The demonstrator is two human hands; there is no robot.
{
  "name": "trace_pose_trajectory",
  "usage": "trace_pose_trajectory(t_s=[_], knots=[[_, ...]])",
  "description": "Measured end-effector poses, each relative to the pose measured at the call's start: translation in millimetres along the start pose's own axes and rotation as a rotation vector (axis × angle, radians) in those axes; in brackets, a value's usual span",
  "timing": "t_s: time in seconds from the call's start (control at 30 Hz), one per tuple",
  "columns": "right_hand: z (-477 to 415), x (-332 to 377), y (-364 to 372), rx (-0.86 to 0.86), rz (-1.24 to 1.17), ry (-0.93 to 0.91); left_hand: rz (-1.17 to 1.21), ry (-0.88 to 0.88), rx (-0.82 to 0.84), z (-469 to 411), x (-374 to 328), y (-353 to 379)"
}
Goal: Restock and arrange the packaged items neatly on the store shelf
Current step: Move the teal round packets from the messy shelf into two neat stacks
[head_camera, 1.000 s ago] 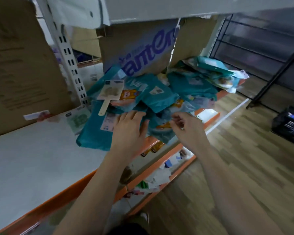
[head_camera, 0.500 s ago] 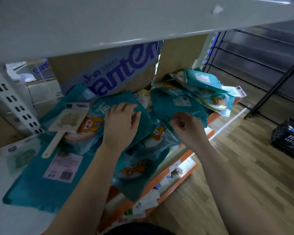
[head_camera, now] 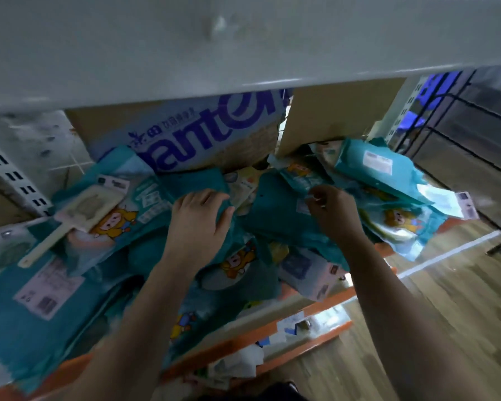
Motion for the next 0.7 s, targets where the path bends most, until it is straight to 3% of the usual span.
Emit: trace_pose_trajectory(t_s=[0.17,0.37,0.7], knots=[[-36,-24,0,0.147,0.112,-0.086,0.014,-0.155,-0.06,2,-29,10],[-58,-32,4,0.18,0.218,-0.171,0.02,-0.348,-0.075,18,-47,23],[-42,-34,-1,0.113,0.034,-0.418,0.031,-0.435,-0.171,39,-50,24]])
Point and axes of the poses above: each hand's wrist, its own z-axis away from the middle knuckle, its own y-axis out of the palm, x = y × z, the point moved 2 cm from there along -z, towards the middle knuckle, and after that the axes turned 12 degrees about x, right-handed, at the moved point
